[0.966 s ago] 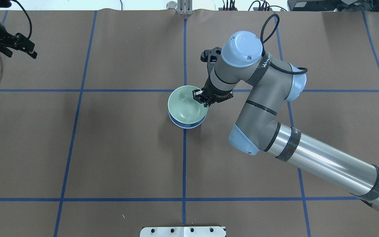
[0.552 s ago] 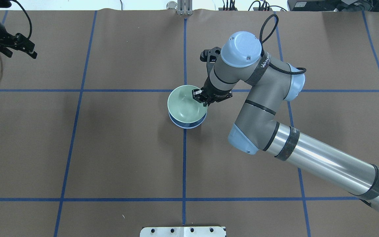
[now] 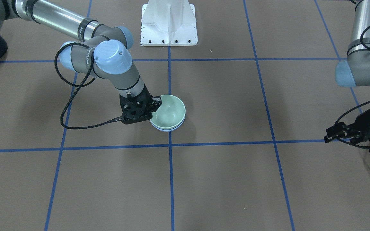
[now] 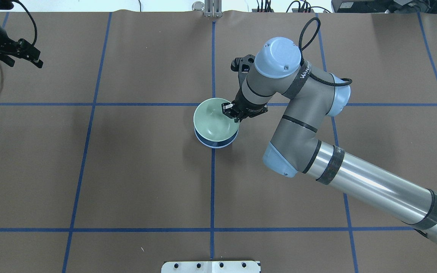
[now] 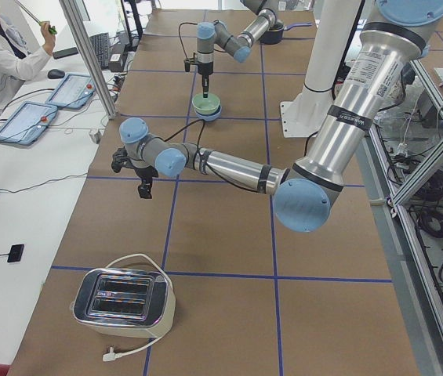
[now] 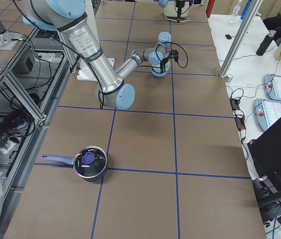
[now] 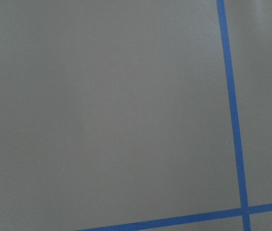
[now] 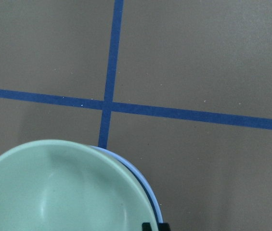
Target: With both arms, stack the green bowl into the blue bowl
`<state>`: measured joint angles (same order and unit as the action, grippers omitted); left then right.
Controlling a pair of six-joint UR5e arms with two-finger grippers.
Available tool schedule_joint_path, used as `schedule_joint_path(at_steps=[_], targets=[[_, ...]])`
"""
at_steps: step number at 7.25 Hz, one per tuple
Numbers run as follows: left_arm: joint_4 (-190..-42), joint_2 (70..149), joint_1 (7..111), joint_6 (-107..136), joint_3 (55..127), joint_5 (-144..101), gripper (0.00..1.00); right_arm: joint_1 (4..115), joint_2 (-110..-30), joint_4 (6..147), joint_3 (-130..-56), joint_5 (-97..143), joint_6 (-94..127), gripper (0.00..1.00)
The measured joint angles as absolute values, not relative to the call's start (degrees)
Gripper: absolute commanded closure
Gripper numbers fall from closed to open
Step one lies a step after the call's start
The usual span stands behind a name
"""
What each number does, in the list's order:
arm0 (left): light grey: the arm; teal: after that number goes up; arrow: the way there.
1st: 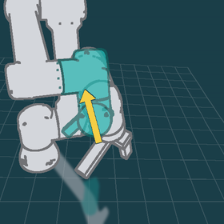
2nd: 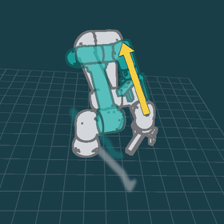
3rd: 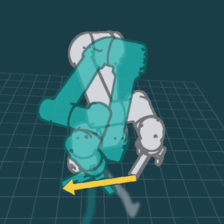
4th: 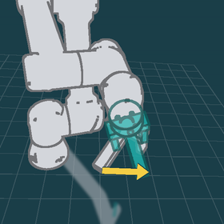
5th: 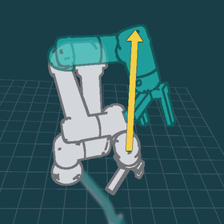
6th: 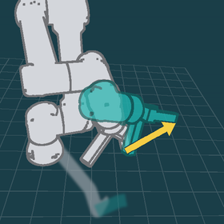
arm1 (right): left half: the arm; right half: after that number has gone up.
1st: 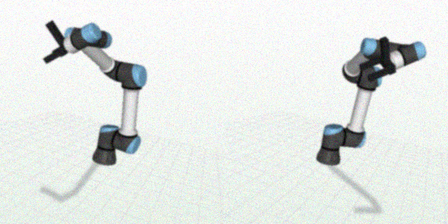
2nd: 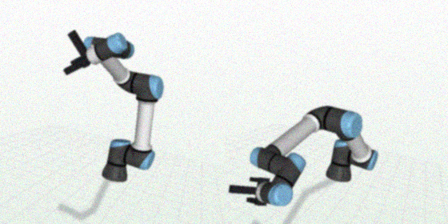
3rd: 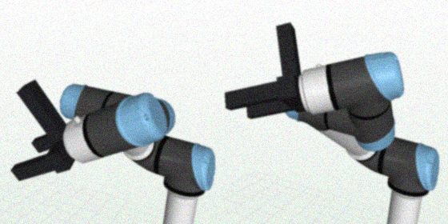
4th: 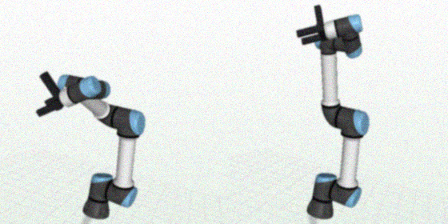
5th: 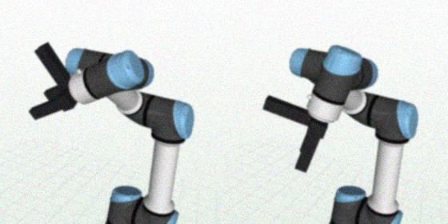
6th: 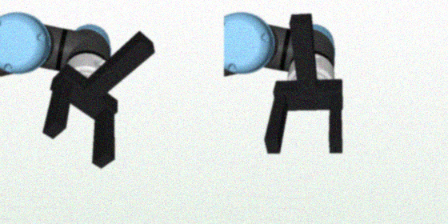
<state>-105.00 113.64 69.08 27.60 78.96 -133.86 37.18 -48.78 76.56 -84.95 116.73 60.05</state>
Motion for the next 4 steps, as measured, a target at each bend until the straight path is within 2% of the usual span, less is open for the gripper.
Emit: schedule_joint_path(at_steps=[4], targets=[[-105.03, 113.64, 69.16, 27.60, 78.95, -133.86, 0.03, 36.86, -48.78, 76.53, -84.91, 116.63, 60.28, 0.88]])
